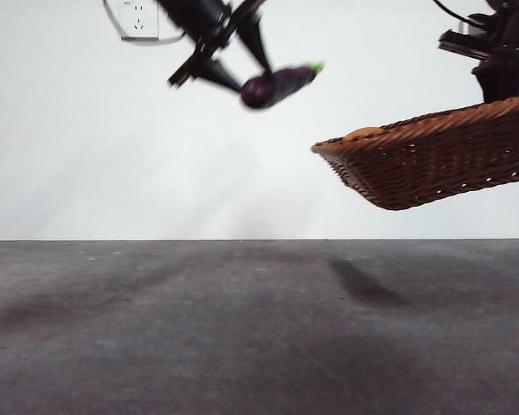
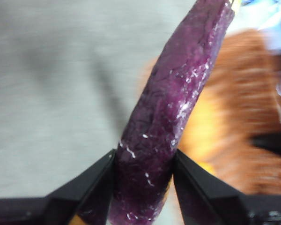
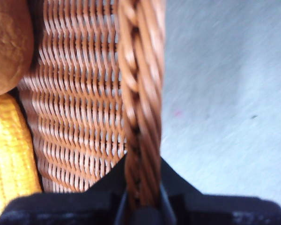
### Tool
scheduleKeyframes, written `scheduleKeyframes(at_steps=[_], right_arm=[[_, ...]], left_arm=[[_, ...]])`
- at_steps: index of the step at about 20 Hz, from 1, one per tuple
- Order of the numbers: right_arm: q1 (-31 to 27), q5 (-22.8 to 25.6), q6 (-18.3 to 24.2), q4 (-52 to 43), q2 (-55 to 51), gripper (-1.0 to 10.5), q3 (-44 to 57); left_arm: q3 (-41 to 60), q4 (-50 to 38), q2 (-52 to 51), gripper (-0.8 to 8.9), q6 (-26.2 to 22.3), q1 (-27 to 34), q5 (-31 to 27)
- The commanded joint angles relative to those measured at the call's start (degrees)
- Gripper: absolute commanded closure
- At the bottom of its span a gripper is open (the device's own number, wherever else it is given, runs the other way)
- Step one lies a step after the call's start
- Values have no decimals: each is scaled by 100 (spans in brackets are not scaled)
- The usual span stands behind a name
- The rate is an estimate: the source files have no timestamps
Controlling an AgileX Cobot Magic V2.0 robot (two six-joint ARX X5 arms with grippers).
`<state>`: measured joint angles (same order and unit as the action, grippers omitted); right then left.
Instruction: Help me put the vegetables on the table into the basket
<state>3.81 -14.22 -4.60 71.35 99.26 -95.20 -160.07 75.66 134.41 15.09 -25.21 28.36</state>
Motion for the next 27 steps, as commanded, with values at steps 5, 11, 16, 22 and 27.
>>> scheduleKeyframes(at_steps=[5, 11, 16, 22, 27], right_arm=[[518, -396, -457, -212, 24, 962, 33], [518, -846, -809, -393, 22, 962, 33], [522, -1084, -1010, -662, 20, 962, 33], [522, -1335, -1019, -708, -129, 962, 31], [522, -1405, -992, -671, -369, 963, 31]], left_arm=[[-13, 7, -452, 760, 232, -905, -81], [35, 7, -450, 755, 1419, -1088, -894], [37, 7, -439, 751, 2199, -1084, -632], [295, 7, -435, 683, 2238, -1121, -562], [627, 4, -435, 366, 2181, -1340, -704]])
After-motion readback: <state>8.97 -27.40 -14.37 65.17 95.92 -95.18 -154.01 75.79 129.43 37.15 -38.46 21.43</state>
